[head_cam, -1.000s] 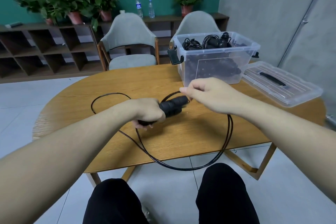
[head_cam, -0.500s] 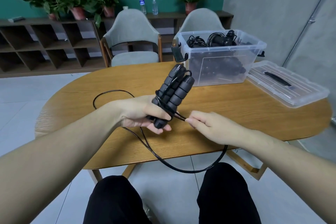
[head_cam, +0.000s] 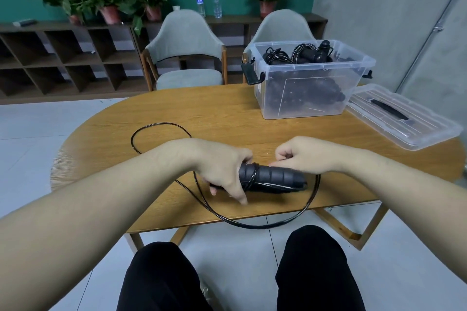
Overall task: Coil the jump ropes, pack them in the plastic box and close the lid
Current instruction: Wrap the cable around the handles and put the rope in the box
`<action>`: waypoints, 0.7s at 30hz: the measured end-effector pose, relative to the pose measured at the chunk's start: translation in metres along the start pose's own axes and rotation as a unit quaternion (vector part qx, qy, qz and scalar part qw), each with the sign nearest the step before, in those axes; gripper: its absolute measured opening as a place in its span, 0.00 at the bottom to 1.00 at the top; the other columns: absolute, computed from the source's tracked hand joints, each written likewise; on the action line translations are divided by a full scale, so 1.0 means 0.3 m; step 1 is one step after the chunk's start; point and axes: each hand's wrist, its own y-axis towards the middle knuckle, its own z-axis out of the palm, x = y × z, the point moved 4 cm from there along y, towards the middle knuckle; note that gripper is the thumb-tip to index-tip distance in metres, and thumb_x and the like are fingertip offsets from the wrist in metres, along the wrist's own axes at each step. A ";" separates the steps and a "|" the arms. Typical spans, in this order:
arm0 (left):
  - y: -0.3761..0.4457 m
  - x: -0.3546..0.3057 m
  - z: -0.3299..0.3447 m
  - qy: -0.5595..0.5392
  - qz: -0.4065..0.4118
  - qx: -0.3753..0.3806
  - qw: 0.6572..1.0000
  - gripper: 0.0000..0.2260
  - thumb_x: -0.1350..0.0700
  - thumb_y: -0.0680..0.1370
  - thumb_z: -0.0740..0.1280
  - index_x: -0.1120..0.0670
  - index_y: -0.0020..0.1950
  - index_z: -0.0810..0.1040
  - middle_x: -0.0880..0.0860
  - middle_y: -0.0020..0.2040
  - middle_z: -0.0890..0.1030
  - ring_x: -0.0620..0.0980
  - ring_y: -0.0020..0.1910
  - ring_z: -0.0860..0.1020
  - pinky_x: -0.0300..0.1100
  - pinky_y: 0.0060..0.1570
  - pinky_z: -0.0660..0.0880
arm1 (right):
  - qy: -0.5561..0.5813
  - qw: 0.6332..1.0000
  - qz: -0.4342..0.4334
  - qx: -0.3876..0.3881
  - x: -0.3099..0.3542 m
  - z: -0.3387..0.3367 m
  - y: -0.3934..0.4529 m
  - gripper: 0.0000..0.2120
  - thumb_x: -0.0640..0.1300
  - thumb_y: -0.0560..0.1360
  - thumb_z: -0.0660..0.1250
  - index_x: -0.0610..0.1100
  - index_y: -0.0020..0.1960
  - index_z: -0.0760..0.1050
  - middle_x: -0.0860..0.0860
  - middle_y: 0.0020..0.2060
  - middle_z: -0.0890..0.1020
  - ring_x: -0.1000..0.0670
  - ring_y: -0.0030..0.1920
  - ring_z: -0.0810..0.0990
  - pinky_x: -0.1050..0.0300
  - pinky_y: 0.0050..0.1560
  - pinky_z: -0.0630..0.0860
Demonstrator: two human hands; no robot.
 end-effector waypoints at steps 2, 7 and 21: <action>-0.003 0.004 -0.014 0.058 -0.026 -0.013 0.998 0.27 0.50 0.73 0.78 0.48 0.61 0.63 0.51 0.38 0.79 0.43 0.22 0.77 0.39 0.29 0.75 | 0.016 1.000 0.009 -0.018 0.005 -0.015 0.004 0.23 0.62 0.76 0.67 0.47 0.33 0.66 0.55 0.26 0.66 0.54 0.29 0.64 0.59 0.34 0.64; 0.019 0.024 -0.044 0.251 -0.086 -0.089 0.960 0.24 0.44 0.75 0.71 0.43 0.66 0.62 0.48 0.39 0.77 0.49 0.27 0.82 0.43 0.35 0.77 | 0.046 0.995 0.028 -0.082 0.072 -0.039 0.003 0.23 0.63 0.79 0.60 0.47 0.35 0.70 0.56 0.24 0.69 0.56 0.26 0.67 0.57 0.35 0.66; 0.015 0.179 -0.059 -0.528 0.010 -0.078 0.845 0.26 0.49 0.71 0.79 0.48 0.64 0.72 0.56 0.49 0.82 0.55 0.32 0.82 0.37 0.22 0.75 | 0.349 0.933 -0.015 -0.085 0.109 0.094 -0.063 0.17 0.54 0.85 0.51 0.46 0.44 0.68 0.52 0.26 0.65 0.52 0.26 0.61 0.62 0.26 0.61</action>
